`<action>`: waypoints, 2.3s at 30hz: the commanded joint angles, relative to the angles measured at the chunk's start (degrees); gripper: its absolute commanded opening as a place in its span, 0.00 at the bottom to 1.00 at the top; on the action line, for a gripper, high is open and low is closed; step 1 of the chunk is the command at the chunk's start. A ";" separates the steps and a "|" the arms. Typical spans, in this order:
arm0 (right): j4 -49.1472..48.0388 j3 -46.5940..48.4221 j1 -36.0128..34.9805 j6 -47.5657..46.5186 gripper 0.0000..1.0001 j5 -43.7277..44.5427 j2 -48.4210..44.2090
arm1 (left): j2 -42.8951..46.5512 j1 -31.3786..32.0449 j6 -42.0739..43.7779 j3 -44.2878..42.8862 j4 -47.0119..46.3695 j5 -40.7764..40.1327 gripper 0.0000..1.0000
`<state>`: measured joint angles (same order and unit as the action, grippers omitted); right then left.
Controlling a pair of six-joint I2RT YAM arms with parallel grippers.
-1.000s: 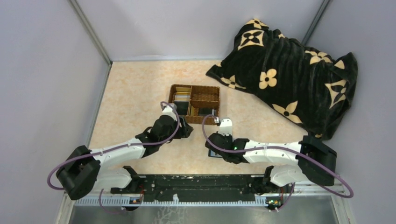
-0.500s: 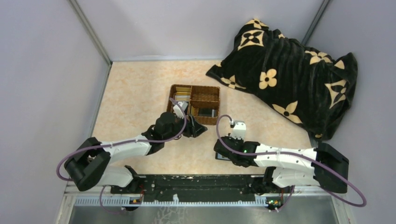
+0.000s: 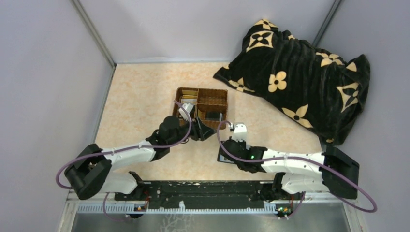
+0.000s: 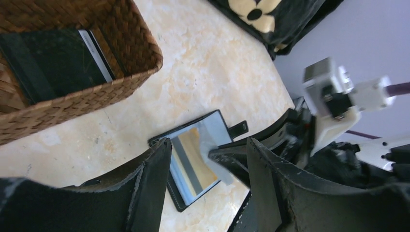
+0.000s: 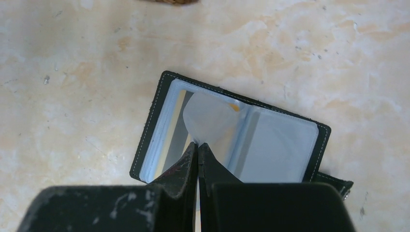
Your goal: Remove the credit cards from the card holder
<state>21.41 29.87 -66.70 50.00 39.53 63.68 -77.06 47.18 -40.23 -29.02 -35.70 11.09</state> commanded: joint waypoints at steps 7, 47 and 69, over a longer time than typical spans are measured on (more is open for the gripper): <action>-17.41 7.08 -0.05 -13.55 0.00 -3.68 8.42 | 9.73 -0.24 0.22 4.89 5.36 -7.74 0.64; -25.61 -1.99 2.69 -3.15 0.00 -9.91 6.20 | -18.53 0.72 -16.78 15.80 -41.93 7.44 0.60; -23.82 -3.47 3.15 -2.21 0.00 -9.86 2.12 | -24.38 0.72 -12.61 2.23 -11.30 7.11 0.62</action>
<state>-0.73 25.93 -63.72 46.54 29.30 68.42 -100.27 47.55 -55.09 -24.10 -55.94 18.59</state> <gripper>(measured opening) 0.006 0.616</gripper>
